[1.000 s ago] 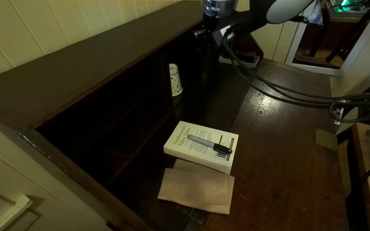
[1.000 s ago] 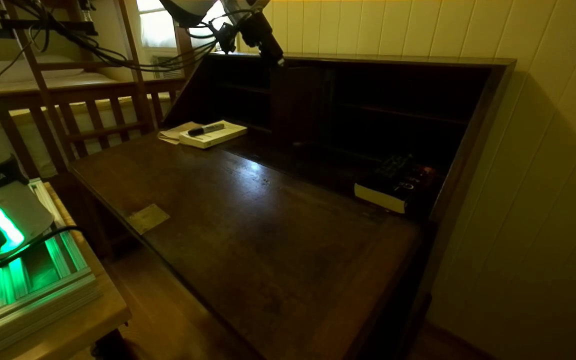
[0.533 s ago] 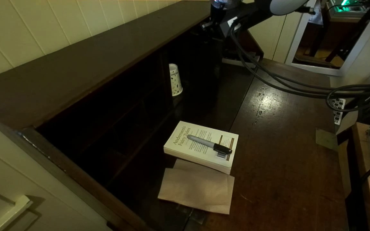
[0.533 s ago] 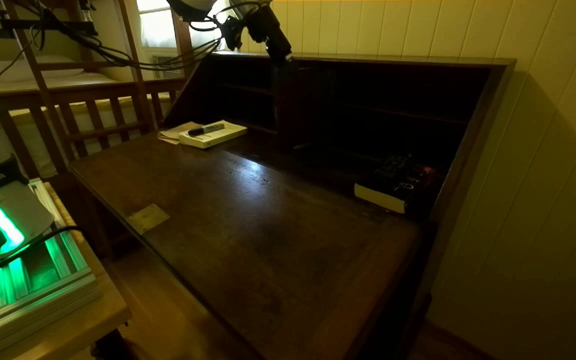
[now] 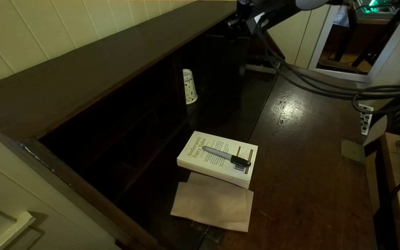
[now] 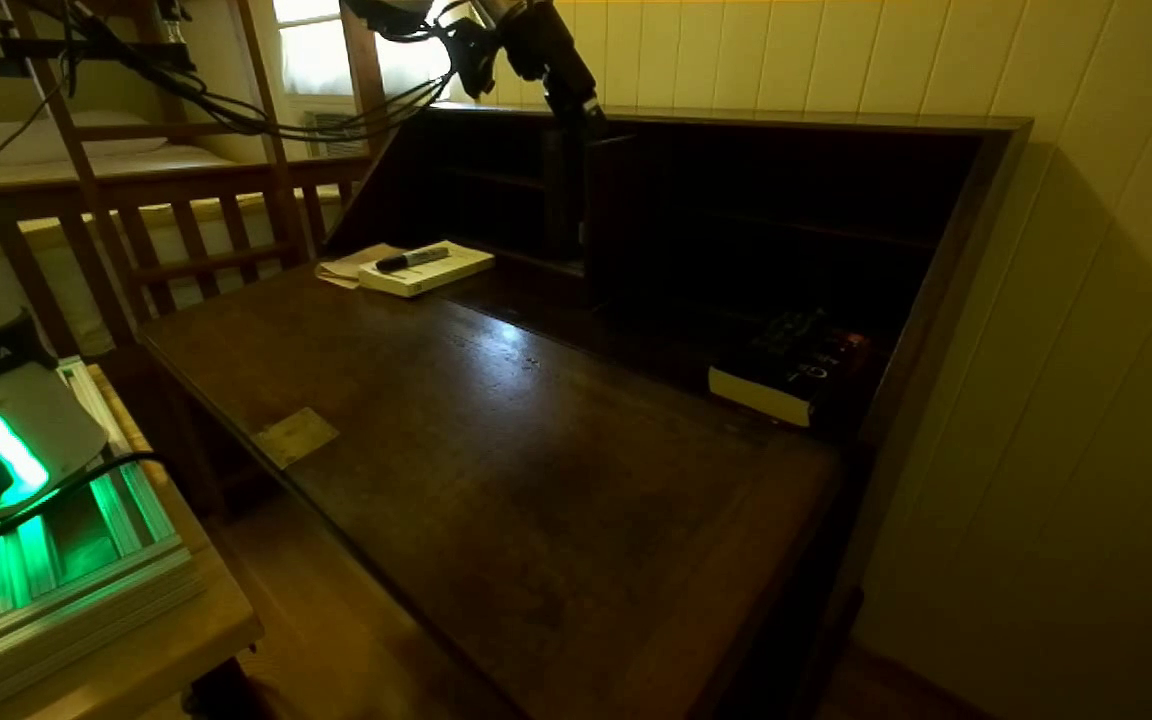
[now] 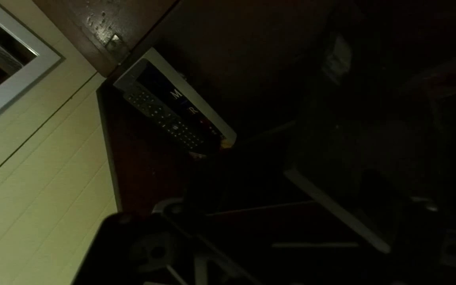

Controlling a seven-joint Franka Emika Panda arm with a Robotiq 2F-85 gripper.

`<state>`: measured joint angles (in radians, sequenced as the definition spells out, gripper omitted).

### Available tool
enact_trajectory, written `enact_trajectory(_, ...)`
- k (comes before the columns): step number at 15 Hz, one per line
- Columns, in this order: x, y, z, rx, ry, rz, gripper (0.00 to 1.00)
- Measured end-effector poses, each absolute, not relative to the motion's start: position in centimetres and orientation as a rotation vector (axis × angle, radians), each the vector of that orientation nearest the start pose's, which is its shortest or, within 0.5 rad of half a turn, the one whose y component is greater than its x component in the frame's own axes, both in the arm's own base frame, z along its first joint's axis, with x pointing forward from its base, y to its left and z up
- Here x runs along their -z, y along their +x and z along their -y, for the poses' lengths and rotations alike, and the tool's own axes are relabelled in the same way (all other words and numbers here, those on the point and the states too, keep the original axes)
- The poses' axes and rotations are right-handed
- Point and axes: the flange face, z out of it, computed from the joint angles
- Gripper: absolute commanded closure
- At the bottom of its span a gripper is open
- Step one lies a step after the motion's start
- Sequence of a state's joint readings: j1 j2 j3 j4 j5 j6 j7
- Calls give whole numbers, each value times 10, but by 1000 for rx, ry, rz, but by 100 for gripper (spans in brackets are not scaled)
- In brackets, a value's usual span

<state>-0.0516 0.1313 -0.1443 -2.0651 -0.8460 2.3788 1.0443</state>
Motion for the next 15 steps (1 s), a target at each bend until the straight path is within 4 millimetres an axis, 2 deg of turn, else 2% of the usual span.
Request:
enact_trajectory(5, -392, 572, 142, -527, 2394, 868, 0)
enact_trajectory(8, -396, 571, 145, -535, 2390, 877, 0)
enact_trajectory(15, -434, 560, 139, -671, 2420, 885, 0)
